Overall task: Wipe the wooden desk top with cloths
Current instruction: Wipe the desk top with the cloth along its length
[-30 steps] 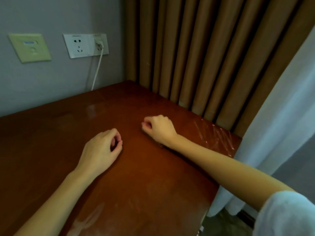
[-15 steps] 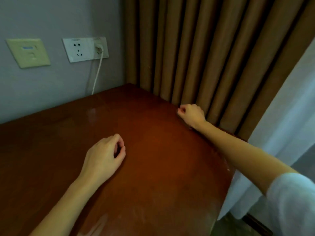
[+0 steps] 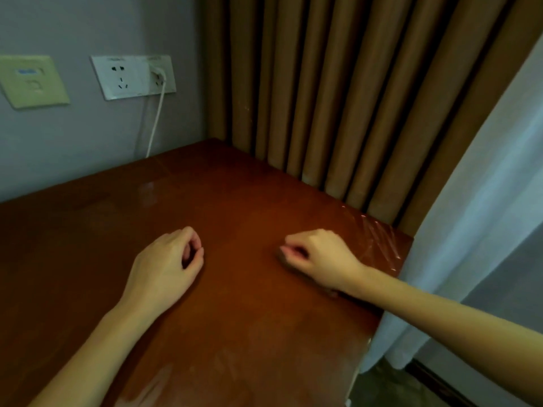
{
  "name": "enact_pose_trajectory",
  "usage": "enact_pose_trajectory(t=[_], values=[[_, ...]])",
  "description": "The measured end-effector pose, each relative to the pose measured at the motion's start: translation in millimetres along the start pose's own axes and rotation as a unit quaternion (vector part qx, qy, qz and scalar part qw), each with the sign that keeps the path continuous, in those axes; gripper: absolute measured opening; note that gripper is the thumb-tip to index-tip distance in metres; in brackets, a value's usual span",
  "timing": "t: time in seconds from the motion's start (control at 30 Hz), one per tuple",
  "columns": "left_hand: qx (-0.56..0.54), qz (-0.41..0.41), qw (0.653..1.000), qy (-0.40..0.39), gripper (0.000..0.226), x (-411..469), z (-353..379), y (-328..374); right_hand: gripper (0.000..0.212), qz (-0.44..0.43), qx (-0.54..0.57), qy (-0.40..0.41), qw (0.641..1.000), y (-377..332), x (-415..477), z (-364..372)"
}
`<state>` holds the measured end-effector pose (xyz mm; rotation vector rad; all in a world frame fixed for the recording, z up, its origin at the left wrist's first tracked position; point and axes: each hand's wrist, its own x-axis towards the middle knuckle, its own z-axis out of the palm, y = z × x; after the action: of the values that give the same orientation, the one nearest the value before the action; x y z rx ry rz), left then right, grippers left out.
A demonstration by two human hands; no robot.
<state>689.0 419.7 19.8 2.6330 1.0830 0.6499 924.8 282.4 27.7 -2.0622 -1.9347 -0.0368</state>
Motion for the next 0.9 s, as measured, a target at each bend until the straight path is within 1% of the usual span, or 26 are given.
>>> enact_pose_trajectory(t=[0.1, 0.17, 0.23, 0.3, 0.37, 0.43, 0.53, 0.57, 0.63, 0.7, 0.73, 0.77, 0.83, 0.9], values=[[0.003, 0.003, 1.0, 0.004, 0.009, 1.0, 0.0, 1.0, 0.028, 0.135, -0.035, 0.051, 0.989, 60.2, 25.5, -3.7], [0.005, 0.001, 1.0, 0.002, 0.009, 1.3, -0.1, 1.0, 0.03, 0.203, -0.034, 0.073, 0.976, 94.9, 56.2, -5.7], [0.005, 0.004, 1.0, 0.004, 0.009, 1.6, 0.1, 1.2, 0.031, 0.243, -0.029, 0.071, 0.967, 111.6, 87.8, -3.8], [0.002, 0.004, 1.0, 0.003, 0.008, 1.8, -0.3, 1.5, 0.026, 0.263, -0.031, 0.075, 0.961, 112.7, 116.3, 2.7], [0.001, 0.0, 1.0, 0.0, 0.008, 1.5, -0.2, 1.4, 0.026, 0.261, -0.039, 0.079, 0.961, 98.5, 134.7, 10.1], [0.002, 0.0, 1.0, -0.002, 0.009, 1.1, -0.5, 0.8, 0.028, 0.216, -0.034, 0.068, 0.973, 71.5, 138.5, 16.1], [-0.002, 0.002, 1.0, -0.005, 0.008, -0.6, -1.9, 0.8, 0.021, 0.093, -0.008, 0.027, 0.995, 27.4, 114.2, 21.3], [-0.003, 0.0, 1.0, -0.006, 0.008, -1.4, -2.4, 1.2, 0.022, 0.049, 0.006, 0.014, 0.999, 15.6, 99.5, 21.1], [-0.004, -0.003, 1.0, -0.006, 0.007, -2.1, -3.4, 2.0, 0.029, -0.03, 0.032, -0.008, 0.999, 0.4, 64.6, 15.4], [-0.004, -0.005, 1.0, -0.005, 0.007, -2.3, -3.5, 2.4, 0.033, -0.07, 0.041, -0.019, 0.997, 6.5, 34.5, 7.9], [-0.002, -0.006, 1.0, -0.004, 0.007, -1.9, -3.2, 2.6, 0.033, -0.068, 0.035, -0.015, 0.997, 16.9, 25.0, 3.9], [0.0, -0.006, 1.0, -0.004, 0.008, -1.3, -2.7, 2.8, 0.032, -0.046, 0.021, -0.008, 0.999, 30.8, 20.6, 0.6], [0.004, -0.007, 1.0, -0.003, 0.009, 0.1, -2.1, 3.0, 0.03, 0.046, -0.002, 0.017, 0.999, 66.3, 24.5, -5.9], [0.007, -0.006, 1.0, -0.003, 0.01, 0.9, -2.2, 3.0, 0.031, 0.164, -0.016, 0.057, 0.985, 103.9, 41.4, -9.9]])
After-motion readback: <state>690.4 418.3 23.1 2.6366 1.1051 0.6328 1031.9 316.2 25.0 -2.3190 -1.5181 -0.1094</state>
